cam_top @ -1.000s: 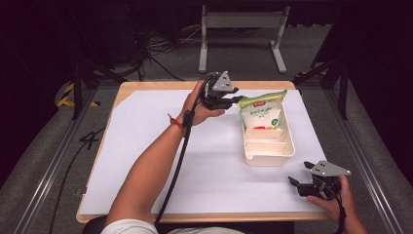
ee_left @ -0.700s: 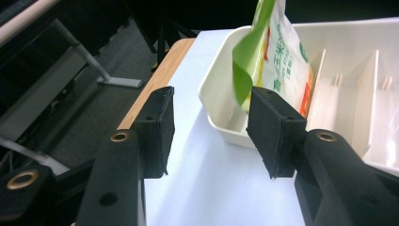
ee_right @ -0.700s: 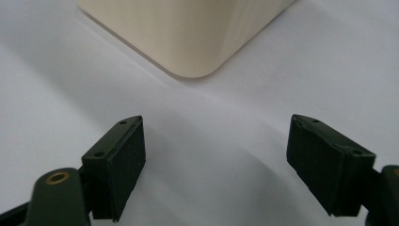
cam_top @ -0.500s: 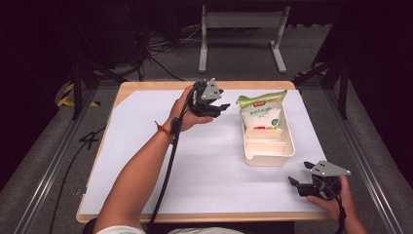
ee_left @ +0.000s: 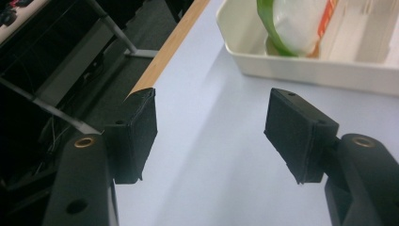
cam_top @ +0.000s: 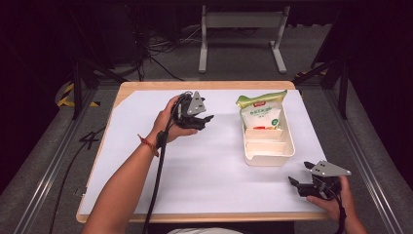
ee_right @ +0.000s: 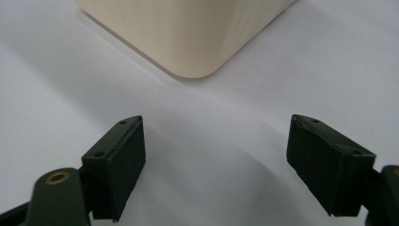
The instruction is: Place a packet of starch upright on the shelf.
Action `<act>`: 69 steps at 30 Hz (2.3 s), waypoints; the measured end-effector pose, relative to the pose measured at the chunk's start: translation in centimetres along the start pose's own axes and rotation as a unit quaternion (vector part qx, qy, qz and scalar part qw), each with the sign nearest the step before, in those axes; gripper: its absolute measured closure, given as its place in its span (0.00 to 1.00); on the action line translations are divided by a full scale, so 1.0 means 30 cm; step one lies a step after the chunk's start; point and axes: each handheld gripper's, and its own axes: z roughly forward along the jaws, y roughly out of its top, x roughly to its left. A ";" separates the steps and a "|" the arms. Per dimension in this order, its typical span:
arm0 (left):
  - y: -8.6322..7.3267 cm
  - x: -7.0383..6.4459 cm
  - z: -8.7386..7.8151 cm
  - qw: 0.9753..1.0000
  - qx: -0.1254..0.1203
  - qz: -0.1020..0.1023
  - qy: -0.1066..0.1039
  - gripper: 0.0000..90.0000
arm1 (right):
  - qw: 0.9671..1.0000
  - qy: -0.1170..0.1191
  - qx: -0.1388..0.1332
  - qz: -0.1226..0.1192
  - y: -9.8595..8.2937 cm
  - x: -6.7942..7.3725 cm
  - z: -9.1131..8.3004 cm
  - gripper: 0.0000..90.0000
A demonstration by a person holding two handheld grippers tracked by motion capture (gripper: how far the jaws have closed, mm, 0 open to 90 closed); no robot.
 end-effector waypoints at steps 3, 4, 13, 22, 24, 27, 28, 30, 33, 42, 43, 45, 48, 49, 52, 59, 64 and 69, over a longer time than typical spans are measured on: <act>-0.024 -0.005 -0.011 1.000 0.006 -0.004 0.005 0.36 | 1.000 0.001 0.000 0.002 0.000 -0.001 0.001 0.22; -0.038 -0.010 -0.019 1.000 0.010 -0.004 0.009 0.36 | 1.000 0.001 0.000 0.001 0.001 0.000 0.001 0.22; -0.150 -0.054 -0.067 0.999 0.025 -0.020 0.016 0.25 | 1.000 0.002 -0.001 -0.002 0.004 0.004 0.000 0.22; -0.253 -0.092 -0.108 0.997 0.047 -0.050 0.021 0.15 | 1.000 0.002 -0.003 -0.004 0.006 0.007 -0.002 0.22; -0.281 -0.100 -0.117 0.997 0.046 -0.059 0.017 0.13 | 1.000 0.002 -0.004 -0.005 0.005 0.006 -0.003 0.22; -0.305 -0.109 -0.128 0.996 0.049 -0.068 0.021 0.13 | 1.000 0.001 -0.007 -0.003 0.005 0.005 -0.005 0.22; -0.320 -0.111 -0.134 0.996 0.048 -0.075 0.019 0.13 | 1.000 0.000 -0.008 -0.004 0.005 0.005 -0.006 0.22; -0.346 -0.119 -0.145 0.995 0.052 -0.082 0.023 0.13 | 1.000 0.000 -0.008 -0.004 0.005 0.006 -0.007 0.22; -0.388 -0.132 -0.174 0.994 0.056 -0.090 0.022 0.13 | 1.000 -0.001 -0.010 -0.007 0.008 0.008 -0.008 0.22; -0.462 -0.138 -0.250 0.992 0.045 -0.102 0.051 0.14 | 1.000 -0.001 -0.009 -0.009 0.010 0.010 -0.006 0.22; -0.475 -0.139 -0.260 0.992 0.044 -0.110 0.046 0.14 | 1.000 0.000 -0.008 -0.009 0.010 0.011 -0.005 0.22; -0.496 -0.142 -0.276 0.991 0.047 -0.115 0.046 0.13 | 1.000 -0.001 -0.008 -0.009 0.010 0.011 -0.005 0.22; -0.536 -0.151 -0.301 0.990 0.053 -0.119 0.050 0.13 | 1.000 -0.001 -0.008 -0.009 0.011 0.011 -0.004 0.22; -0.545 -0.150 -0.306 0.990 0.057 -0.119 0.050 0.13 | 1.000 -0.001 -0.008 -0.009 0.011 0.011 -0.003 0.22; -0.564 -0.150 -0.321 0.989 0.056 -0.128 0.050 0.13 | 1.000 -0.001 -0.009 -0.011 0.013 0.012 -0.003 0.22; -0.637 -0.157 -0.381 0.982 0.044 -0.179 0.034 0.13 | 1.000 -0.001 -0.010 -0.010 0.015 0.010 -0.003 0.23; -0.666 -0.167 -0.414 0.978 0.027 -0.205 0.025 0.12 | 1.000 -0.006 -0.016 -0.004 0.014 0.004 -0.007 0.22; -0.685 -0.176 -0.437 0.973 -0.007 -0.229 0.017 0.09 | 1.000 -0.011 -0.022 0.000 0.017 -0.001 -0.010 0.22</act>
